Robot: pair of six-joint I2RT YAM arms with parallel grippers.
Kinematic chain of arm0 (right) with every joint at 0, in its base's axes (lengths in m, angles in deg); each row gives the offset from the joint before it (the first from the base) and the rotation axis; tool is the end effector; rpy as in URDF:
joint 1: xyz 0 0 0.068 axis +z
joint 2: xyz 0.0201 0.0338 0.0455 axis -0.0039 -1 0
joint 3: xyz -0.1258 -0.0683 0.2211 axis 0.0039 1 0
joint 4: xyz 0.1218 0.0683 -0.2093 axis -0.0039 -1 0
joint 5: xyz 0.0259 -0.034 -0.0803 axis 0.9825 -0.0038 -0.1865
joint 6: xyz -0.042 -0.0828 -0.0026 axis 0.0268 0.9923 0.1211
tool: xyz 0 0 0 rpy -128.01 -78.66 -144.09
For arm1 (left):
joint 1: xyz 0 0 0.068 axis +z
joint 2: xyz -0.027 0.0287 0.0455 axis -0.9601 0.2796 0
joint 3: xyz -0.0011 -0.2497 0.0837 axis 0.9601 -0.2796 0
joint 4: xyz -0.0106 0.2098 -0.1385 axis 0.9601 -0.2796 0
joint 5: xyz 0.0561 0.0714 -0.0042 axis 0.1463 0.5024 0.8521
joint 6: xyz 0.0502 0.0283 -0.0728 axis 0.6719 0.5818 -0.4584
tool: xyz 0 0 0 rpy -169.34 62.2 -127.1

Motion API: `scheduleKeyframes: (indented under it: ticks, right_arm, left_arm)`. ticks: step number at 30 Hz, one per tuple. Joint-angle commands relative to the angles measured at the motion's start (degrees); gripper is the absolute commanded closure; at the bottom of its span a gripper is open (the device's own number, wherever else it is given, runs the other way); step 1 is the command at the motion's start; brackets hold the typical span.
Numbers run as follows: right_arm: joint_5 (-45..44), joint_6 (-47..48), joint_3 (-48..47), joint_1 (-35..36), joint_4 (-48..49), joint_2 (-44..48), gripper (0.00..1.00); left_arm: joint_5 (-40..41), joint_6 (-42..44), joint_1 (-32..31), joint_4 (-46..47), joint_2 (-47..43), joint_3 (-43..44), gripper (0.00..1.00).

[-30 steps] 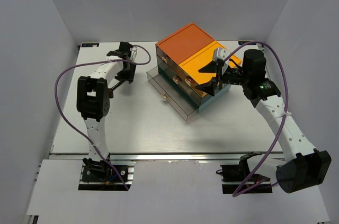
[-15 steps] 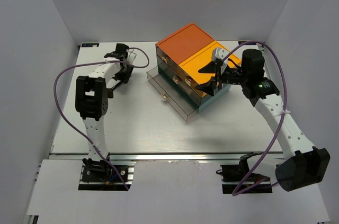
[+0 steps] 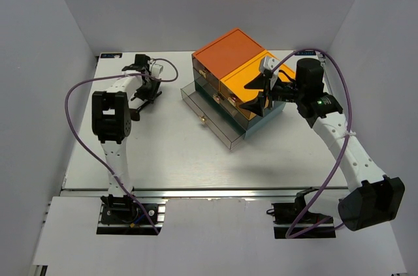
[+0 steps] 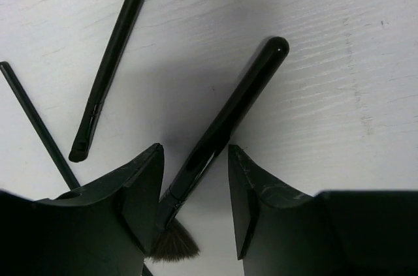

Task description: Organize the makeup

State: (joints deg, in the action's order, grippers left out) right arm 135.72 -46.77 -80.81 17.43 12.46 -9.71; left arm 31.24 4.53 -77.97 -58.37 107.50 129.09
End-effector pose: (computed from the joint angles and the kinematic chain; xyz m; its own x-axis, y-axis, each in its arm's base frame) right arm 0.2573 0.1494 0.3631 0.1010 -0.2203 -0.9702 -0.9434 0.2886 -0.1638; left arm 0.4647 -0.0305 0.1152 -0.8779 0.3317 -0.3455 0.3029 0.9433 0.1359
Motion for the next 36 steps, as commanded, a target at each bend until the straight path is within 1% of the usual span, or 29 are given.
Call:
scheduleKeyframes:
  ticks: [1, 2, 4, 7, 8, 10, 15, 17, 19, 20, 21, 22, 23, 24, 25, 26, 27, 28, 29, 30, 31, 32, 33, 34, 36]
  right_arm:
    - [0.2, 0.4, -2.78, -0.25, 0.0, 0.08, 0.23]
    - [0.29, 0.31, -2.78, -0.25, 0.09, 0.08, 0.23]
    - [0.29, 0.05, -2.78, -0.16, 0.61, 0.17, 0.23]
    - [0.29, -0.13, -2.78, -0.25, 1.32, 0.43, 0.23]
    - [0.29, -0.3, -2.78, -0.16, 1.49, 0.6, 0.23]
    - [0.29, -0.39, -2.43, -0.16, 1.76, 0.87, 0.23]
    - [0.2, -0.92, -0.94, -0.16, 2.99, 2.45, 0.23]
    - [0.2, -1.36, -0.15, -0.25, 3.34, 3.15, 0.23]
    - [0.12, -1.62, 0.46, -0.16, 3.61, 3.68, 0.23]
    - [0.03, -1.71, 0.73, -0.25, 3.78, 4.03, 0.23]
    - [-0.06, -1.8, 0.82, -0.25, 4.13, 4.3, 0.23]
    - [-0.15, -1.89, 1.17, -0.16, 4.22, 4.56, 0.23]
    - [-0.24, -2.06, 1.43, -0.16, 4.4, 4.74, 0.23]
    - [-0.24, -2.06, 1.52, -0.25, 4.66, 4.82, 0.23]
    - [-0.24, -2.15, 1.61, -0.25, 4.66, 5.0, 0.23]
    - [-0.41, -2.32, 1.79, -0.25, 4.83, 5.18, 0.23]
    - [-0.33, -2.41, 1.96, -0.34, 5.18, 5.26, 0.23]
    - [-0.32, -2.5, 2.05, -0.34, 5.27, 5.44, 0.23]
    - [-0.41, -2.5, 2.4, -0.34, 5.28, 5.79, 0.23]
    - [-0.33, -2.59, 2.66, -0.34, 5.36, 5.79, 0.23]
    - [-0.24, -2.68, 2.75, -0.25, 5.62, 5.97, 0.23]
    - [-0.24, -2.76, 3.02, -0.25, 5.71, 6.14, 0.23]
    - [-0.15, -3.11, 3.45, -0.34, 5.89, 6.23, 0.23]
    - [-0.06, -3.55, 3.63, -0.34, 6.24, 6.32, 0.23]
    - [0.11, -4.08, 3.72, -0.34, 7.03, 6.41, 0.23]
  left_arm:
    - [-2.39, -0.61, 0.34, 0.76, 0.99, 0.71, 0.47]
    - [-4.83, -0.96, 0.34, 0.85, 0.82, 0.45, 0.5]
    - [-5.73, -2.1, 0.25, 1.03, 0.11, -0.08, 0.55]
    - [-7.49, -3.68, 0.25, 1.55, -1.47, -1.83, 0.72]
    - [-7.75, -4.12, 0.25, 1.81, -1.91, -2.88, 0.82]
    - [-8.45, -5.79, 0.25, 2.43, -3.4, -4.12, 0.88]
    - [-11.26, -11.85, 0.25, 4.45, -6.39, -6.93, 1.0]
    - [-13.02, -14.66, 0.25, 4.89, -8.31, -6.76, 1.0]
    - [-15.47, -21.15, 0.25, 6.64, -10.43, -7.2, 1.0]
    - [-16.88, -27.53, 0.25, 7.96, -13.31, -7.9, 1.0]
    - [-18.46, -30.81, 0.25, 9.54, -14.73, -9.99, 1.0]
    - [-23.78, -35.02, 0.25, 14.6, -16.31, -11.93, 1.0]
    - [-27.06, -44.81, 0.17, 18.48, -19.81, -14.64, 1.0]
    - [-30.31, -49.26, -0.1, 23.39, -21.84, -17.89, 1.0]
    - [-32.52, -54.09, -0.97, 33.1, -24.21, -25.14, 1.0]
    - [-32.1, -58.57, -1.59, 38.59, -27.02, -29.39, 1.0]
    - [-31.49, -68.01, -2.2, 45.17, -32.36, -33.79, 1.0]
    - [-30.96, -72.89, -3.34, 55.41, -34.58, -41.05, 1.0]
    - [-29.22, -79.99, -4.05, 58.91, -36.17, -43.56, 1.0]
    - [-28.24, -82.41, -4.92, 61.56, -38.45, -45.41, 1.0]
    - [-26.84, -84.61, -7.54, 64.54, -39.26, -46.65, 1.0]
    - [-23.43, -87.33, -8.96, 65.01, -39.7, -47.79, 1.0]
    - [-21.75, -88.4, -10.63, 65.53, -39.62, -47.8, 1.0]
    - [-20.16, -89.28, -13.95, 66.49, -39.09, -47.54, 1.0]
    - [-16.12, -91.39, -16.43, 66.59, -37.69, -46.23, 0.99]
